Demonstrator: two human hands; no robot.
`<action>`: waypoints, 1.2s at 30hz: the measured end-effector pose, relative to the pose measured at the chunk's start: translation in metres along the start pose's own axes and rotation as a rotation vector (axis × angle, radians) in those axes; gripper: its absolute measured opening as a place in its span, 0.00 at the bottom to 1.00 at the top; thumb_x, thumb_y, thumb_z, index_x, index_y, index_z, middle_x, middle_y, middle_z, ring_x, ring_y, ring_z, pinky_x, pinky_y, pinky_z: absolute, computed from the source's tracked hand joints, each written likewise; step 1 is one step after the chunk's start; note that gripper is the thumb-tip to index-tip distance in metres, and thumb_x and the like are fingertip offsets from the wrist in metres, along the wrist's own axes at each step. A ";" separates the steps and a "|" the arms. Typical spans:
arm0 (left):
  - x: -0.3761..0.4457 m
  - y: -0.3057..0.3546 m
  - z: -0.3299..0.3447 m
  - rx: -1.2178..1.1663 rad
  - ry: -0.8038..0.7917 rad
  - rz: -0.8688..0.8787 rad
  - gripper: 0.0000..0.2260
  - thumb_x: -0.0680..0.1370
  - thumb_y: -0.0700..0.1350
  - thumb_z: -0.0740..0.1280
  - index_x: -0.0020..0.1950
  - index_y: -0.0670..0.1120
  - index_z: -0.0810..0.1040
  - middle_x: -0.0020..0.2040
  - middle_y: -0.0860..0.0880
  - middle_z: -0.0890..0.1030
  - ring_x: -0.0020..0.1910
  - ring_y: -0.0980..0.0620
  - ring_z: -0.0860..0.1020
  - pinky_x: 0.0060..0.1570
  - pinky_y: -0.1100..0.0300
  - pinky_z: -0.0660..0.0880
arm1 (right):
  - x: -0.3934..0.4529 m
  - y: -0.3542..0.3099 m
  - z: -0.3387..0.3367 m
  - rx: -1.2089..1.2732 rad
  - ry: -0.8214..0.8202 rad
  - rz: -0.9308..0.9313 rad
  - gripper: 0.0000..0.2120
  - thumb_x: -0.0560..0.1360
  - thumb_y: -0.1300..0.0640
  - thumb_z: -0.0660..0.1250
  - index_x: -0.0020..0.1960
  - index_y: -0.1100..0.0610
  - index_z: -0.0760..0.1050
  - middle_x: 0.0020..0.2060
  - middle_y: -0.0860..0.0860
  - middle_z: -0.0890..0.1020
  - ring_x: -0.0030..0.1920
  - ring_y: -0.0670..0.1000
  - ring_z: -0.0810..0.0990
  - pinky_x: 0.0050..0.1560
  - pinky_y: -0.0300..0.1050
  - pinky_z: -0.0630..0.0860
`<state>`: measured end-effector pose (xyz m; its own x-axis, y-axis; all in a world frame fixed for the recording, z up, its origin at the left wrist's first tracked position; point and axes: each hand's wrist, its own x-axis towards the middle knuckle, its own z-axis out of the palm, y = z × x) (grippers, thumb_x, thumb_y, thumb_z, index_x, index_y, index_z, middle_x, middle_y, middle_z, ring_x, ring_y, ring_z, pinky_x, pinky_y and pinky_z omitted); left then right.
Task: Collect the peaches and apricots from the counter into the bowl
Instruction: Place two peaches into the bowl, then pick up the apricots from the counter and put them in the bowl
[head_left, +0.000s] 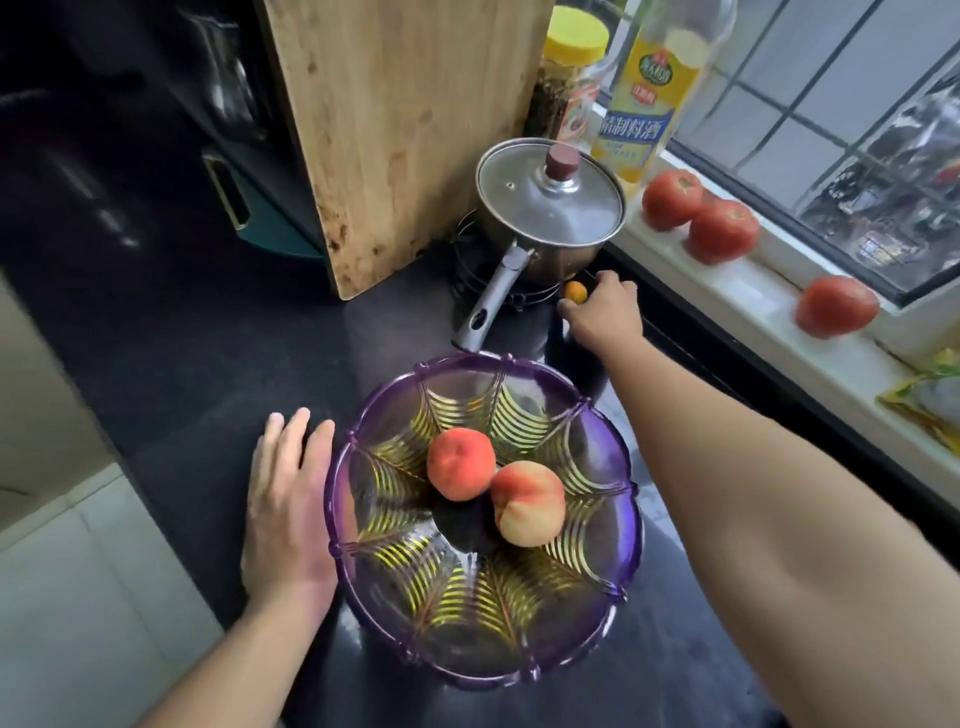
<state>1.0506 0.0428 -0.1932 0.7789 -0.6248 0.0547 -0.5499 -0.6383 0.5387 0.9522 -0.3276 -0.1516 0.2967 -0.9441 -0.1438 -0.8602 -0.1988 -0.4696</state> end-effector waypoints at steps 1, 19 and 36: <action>0.001 -0.001 0.001 0.007 0.003 0.007 0.21 0.80 0.37 0.66 0.75 0.39 0.74 0.79 0.40 0.69 0.83 0.40 0.59 0.76 0.35 0.66 | 0.005 -0.001 0.004 -0.009 0.019 0.008 0.28 0.76 0.47 0.69 0.70 0.58 0.69 0.66 0.60 0.69 0.62 0.64 0.76 0.59 0.51 0.72; -0.002 0.002 -0.010 -0.044 0.009 0.074 0.26 0.76 0.24 0.66 0.74 0.35 0.74 0.79 0.34 0.68 0.80 0.32 0.62 0.76 0.33 0.63 | -0.222 0.021 -0.058 0.004 -0.076 -0.320 0.06 0.79 0.49 0.66 0.52 0.50 0.73 0.44 0.49 0.83 0.46 0.55 0.79 0.47 0.52 0.76; -0.001 0.014 -0.013 0.088 -0.044 -0.016 0.22 0.80 0.35 0.68 0.75 0.39 0.73 0.80 0.38 0.66 0.83 0.38 0.58 0.76 0.36 0.66 | -0.248 0.037 -0.037 0.385 0.264 -0.156 0.08 0.77 0.58 0.64 0.48 0.48 0.80 0.43 0.41 0.82 0.46 0.42 0.79 0.48 0.34 0.73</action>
<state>1.0461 0.0403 -0.1750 0.7748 -0.6321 0.0082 -0.5632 -0.6843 0.4632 0.8313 -0.1101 -0.1013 0.2518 -0.9552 0.1558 -0.5834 -0.2782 -0.7630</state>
